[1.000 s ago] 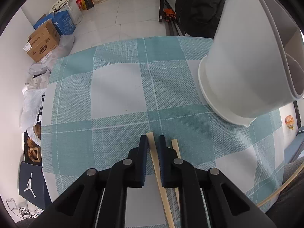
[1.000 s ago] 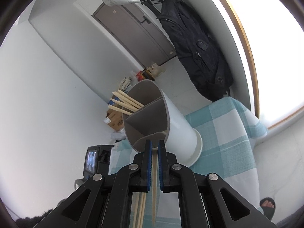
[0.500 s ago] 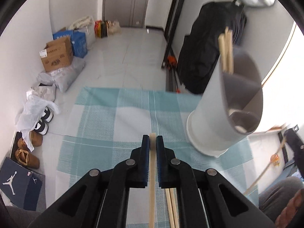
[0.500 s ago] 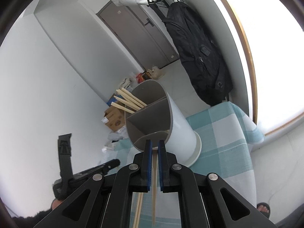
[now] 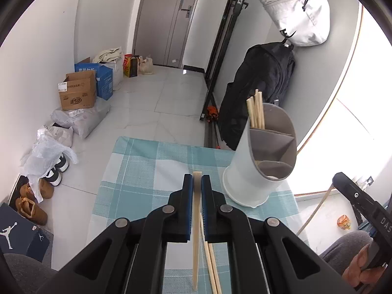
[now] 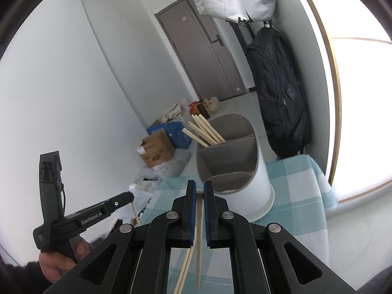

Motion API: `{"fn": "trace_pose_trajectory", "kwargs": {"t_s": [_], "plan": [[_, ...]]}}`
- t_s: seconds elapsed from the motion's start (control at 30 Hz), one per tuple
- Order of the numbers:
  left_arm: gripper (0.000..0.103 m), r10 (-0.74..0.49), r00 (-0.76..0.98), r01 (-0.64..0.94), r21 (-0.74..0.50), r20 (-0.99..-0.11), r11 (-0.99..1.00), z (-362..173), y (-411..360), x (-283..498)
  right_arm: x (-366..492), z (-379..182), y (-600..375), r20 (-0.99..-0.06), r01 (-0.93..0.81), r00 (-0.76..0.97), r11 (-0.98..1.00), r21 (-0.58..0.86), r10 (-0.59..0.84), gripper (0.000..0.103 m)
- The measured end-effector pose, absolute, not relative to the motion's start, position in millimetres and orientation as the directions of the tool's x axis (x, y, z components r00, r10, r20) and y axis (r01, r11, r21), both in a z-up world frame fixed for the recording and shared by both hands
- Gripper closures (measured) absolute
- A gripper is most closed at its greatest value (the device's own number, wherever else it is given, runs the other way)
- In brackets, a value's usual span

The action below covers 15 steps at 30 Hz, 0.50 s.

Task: Organize utensils
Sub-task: 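Lift both held chopsticks and carry them over the white holder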

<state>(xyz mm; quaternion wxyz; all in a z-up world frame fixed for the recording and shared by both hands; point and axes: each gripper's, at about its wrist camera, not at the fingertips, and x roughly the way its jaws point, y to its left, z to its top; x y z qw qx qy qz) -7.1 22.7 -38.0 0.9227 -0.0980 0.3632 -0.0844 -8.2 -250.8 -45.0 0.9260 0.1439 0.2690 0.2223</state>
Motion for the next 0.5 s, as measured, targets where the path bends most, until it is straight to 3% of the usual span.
{"fn": "trace_pose_trajectory", "kwargs": {"t_s": [0.5], "plan": [[0.1,-0.314,0.762,0.186,-0.273,-0.567,0.944,20.5,1.1,-19.2,-18.7,12.9,-244.1,-0.365,-0.38,0.803,0.876,0.297,0.472,0.098]]}}
